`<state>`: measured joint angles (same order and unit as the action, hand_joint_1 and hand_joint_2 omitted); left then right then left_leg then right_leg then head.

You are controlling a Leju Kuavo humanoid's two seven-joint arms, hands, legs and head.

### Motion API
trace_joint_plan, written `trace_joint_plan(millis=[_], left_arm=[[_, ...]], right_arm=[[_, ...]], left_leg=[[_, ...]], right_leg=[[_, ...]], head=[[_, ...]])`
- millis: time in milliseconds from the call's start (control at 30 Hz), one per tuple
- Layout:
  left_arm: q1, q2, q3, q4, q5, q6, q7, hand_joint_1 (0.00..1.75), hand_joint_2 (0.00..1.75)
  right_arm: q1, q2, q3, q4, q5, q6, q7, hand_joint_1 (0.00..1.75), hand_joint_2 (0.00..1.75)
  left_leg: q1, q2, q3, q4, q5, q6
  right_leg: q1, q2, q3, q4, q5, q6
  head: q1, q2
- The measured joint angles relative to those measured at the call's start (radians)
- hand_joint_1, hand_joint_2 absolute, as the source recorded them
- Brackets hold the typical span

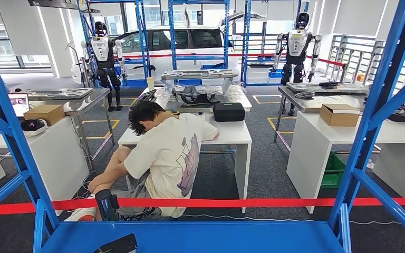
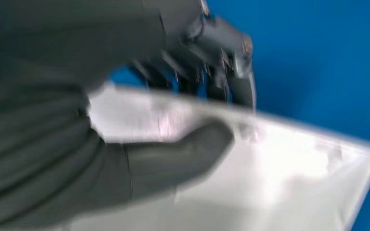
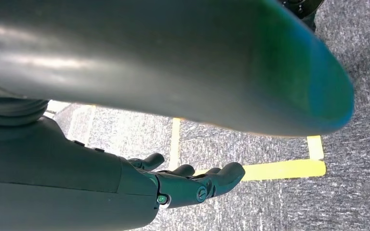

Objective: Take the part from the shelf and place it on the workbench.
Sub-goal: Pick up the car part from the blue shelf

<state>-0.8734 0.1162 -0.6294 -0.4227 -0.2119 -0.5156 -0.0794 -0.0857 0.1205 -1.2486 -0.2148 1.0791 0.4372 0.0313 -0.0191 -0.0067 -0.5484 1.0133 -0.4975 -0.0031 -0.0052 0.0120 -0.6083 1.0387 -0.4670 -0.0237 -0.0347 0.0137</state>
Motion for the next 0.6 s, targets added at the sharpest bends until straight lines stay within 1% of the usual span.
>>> trace_joint_plan(millis=[400,600], left_arm=[[0.002,0.001,-0.001,0.0,0.002,0.003,-0.003,1.75,1.75],[0.008,0.006,-0.006,-0.003,0.001,0.018,-0.017,1.75,1.75]], right_arm=[[0.001,0.0,0.0,0.0,-0.001,0.0,0.0,0.0,0.0],[0.001,0.0,0.0,0.0,-0.001,0.0,0.0,0.0,0.0]], left_leg=[[0.0,0.0,0.0,0.0,0.0,0.0],[0.0,0.0,0.0,0.0,0.0,0.0]], right_leg=[[0.0,0.0,0.0,0.0,0.0,0.0],[0.0,0.0,0.0,0.0,0.0,0.0]], head=[[0.0,0.0],[0.0,0.0]])
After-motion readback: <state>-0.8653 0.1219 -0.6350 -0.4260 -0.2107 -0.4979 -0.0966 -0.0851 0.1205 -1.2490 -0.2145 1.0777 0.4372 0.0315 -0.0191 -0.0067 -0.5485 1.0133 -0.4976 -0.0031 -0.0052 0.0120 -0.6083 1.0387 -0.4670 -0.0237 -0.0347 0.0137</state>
